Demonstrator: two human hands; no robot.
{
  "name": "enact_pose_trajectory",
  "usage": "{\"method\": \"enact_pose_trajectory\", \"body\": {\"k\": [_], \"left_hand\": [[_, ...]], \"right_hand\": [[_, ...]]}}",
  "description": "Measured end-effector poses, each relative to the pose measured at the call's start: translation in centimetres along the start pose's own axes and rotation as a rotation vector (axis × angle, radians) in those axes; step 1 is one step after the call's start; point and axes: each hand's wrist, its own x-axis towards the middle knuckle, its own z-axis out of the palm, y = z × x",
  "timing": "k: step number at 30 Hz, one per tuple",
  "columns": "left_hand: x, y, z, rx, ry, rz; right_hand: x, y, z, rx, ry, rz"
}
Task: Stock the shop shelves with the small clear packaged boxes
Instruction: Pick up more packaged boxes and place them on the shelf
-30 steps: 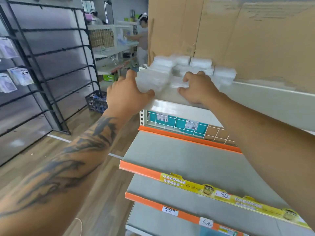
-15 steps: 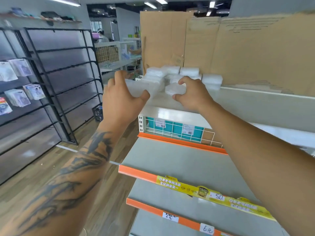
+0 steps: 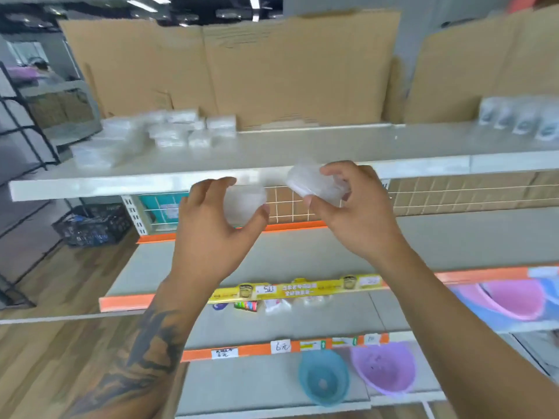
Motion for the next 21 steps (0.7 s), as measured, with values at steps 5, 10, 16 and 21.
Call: {"method": "enact_pose_trajectory", "body": {"k": [5,10,16,21], "left_hand": [[-5.7,7.3,6.6,-0.106,-0.118,0.105],[-12.0,13.9,13.2,-0.189,-0.271,0.184],[-18.5,19.3,19.0,-0.218,-0.509,0.186],[-21.0,24.1,22.7,-0.311,-0.579,0.227]], "right_hand": [[-7.6,5.6,-9.9,-0.079,0.160,0.100],[-15.8,10.6,-17.7,-0.158,0.253,0.247],[-24.0,15.8,-22.2,-0.173,0.392,0.423],[-27.8,19.5,-24.3,-0.219,0.516,0.502]]}}
